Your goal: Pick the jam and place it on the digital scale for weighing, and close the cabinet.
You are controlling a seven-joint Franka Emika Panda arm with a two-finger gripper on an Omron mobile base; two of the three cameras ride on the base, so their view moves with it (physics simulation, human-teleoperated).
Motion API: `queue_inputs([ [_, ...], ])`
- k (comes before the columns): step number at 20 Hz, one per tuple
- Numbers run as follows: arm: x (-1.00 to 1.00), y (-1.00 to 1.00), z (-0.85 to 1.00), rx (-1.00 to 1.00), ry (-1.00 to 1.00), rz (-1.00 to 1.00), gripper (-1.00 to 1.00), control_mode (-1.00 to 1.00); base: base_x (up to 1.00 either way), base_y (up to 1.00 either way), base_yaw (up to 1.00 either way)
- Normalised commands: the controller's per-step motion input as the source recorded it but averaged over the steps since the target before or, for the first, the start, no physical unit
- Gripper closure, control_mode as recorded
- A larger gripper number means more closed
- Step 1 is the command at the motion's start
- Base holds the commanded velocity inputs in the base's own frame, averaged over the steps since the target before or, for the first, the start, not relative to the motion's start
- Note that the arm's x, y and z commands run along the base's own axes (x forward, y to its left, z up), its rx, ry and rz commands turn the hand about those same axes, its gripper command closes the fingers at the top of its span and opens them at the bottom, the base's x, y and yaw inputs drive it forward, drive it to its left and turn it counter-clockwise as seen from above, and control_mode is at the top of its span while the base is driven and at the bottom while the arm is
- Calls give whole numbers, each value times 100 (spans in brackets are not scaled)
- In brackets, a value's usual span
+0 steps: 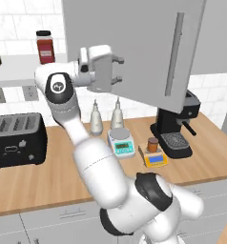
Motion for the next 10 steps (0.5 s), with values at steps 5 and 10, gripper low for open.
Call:
queue_inputs([
  [5, 67, -94, 0, 12, -1, 55, -100, -100, 0, 0, 0],
  [10, 69, -86, 0, 11, -4, 61, -100, -100, 0, 0, 0],
])
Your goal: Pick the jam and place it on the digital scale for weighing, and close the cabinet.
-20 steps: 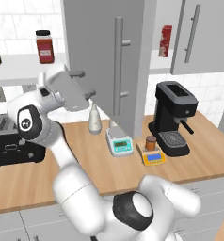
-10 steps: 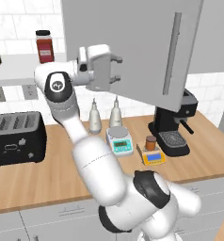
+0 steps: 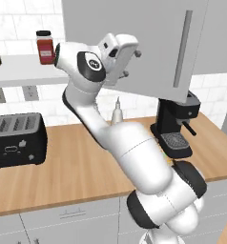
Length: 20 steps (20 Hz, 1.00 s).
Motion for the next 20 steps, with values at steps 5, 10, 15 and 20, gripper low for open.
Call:
queue_inputs([
  [5, 82, -82, -8, 12, -6, 60, -100, -100, 0, 0, 0],
  [10, 100, -62, -21, 14, -18, 61, -100, -100, 0, 0, 0],
  [15, 98, -53, -28, 11, -41, 59, -100, -100, 0, 0, 0],
  [20, 100, -48, -36, 8, -47, 57, -100, -100, 0, 0, 0],
])
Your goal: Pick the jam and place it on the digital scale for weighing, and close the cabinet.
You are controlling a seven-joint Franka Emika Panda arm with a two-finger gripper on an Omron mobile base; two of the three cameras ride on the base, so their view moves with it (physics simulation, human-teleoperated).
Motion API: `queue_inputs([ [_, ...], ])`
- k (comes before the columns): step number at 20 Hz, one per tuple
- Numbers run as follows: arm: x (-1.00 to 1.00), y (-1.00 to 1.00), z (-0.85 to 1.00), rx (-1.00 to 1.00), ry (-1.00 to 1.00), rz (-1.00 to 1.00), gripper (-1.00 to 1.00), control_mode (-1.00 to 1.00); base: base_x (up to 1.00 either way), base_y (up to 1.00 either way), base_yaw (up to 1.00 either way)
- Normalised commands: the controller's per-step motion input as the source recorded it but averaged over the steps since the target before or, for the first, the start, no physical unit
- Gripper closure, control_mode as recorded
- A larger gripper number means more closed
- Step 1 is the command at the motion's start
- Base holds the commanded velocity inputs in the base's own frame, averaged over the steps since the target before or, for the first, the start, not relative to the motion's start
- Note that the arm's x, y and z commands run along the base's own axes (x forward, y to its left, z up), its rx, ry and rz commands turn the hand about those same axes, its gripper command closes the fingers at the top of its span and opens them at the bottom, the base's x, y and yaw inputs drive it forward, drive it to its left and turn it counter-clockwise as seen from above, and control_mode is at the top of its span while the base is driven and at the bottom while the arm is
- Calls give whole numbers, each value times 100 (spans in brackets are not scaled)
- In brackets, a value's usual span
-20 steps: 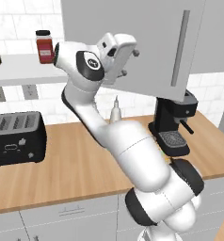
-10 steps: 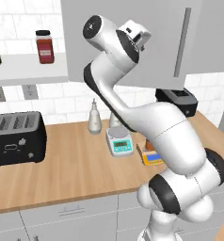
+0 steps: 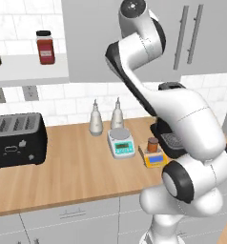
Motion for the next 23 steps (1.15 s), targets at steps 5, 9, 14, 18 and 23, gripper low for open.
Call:
queue_inputs([
  [5, 92, -38, -63, 3, -64, 53, -100, -100, 0, 0, 0],
  [9, 81, -33, -99, 0, -82, 50, -100, -100, 0, 0, 0],
  [14, 100, -4, -100, 1, -56, 36, -100, -100, 0, 0, 0],
  [18, 100, 5, -100, 3, -28, 24, -100, -100, 0, 0, 0],
  [23, 61, -20, -51, 9, -11, 23, -100, -100, 0, 0, 0],
])
